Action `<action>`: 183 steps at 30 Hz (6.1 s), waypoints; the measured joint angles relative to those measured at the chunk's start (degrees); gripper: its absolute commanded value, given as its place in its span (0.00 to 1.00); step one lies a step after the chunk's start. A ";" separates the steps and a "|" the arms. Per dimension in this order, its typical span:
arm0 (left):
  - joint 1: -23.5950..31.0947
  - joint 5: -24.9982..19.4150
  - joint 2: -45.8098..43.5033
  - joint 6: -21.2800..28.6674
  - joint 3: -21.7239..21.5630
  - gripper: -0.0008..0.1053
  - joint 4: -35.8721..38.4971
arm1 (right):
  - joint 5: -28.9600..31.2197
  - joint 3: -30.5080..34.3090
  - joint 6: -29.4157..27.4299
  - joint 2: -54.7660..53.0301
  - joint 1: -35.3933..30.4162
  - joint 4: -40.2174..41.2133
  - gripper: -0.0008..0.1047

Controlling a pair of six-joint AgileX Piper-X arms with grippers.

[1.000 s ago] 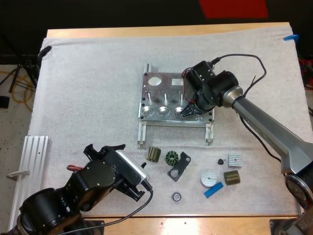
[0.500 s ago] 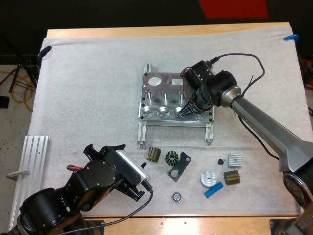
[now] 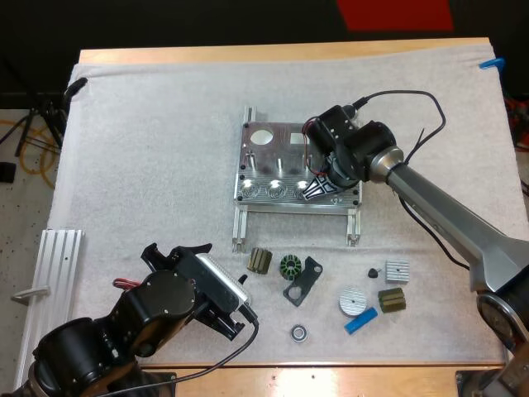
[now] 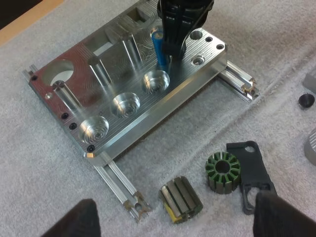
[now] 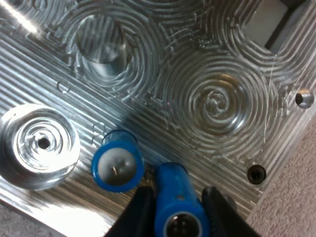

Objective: Load cells from left to right

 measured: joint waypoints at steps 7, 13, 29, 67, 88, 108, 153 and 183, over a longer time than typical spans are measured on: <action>0.00 0.00 0.00 0.00 0.00 0.61 0.00 | 0.12 -0.07 0.00 0.00 0.00 0.08 0.12; 0.00 0.00 0.00 0.00 0.00 0.61 0.00 | 2.90 0.25 0.00 0.17 -0.13 2.59 0.47; 0.00 0.00 0.00 0.00 0.00 0.61 0.00 | 4.39 0.66 -0.39 -6.43 -0.49 -0.50 0.47; -0.41 20.52 5.79 5.96 0.00 0.61 -6.81 | 0.92 7.48 8.60 -46.29 -0.49 11.07 0.47; -19.53 19.34 24.74 -3.70 0.00 0.61 -14.40 | -26.25 18.21 9.18 -78.80 -0.49 29.94 0.30; -19.68 20.94 49.57 -5.08 0.00 0.61 -25.21 | -14.80 26.16 8.01 -78.72 -0.49 30.70 0.07; -15.11 14.64 61.26 3.50 -12.02 0.01 -15.34 | -1.98 26.16 7.93 -78.72 -0.49 24.87 0.38; -15.11 5.10 11.57 18.39 -11.46 0.01 -1.74 | -55.51 26.16 16.10 -60.12 -0.49 -4.01 0.50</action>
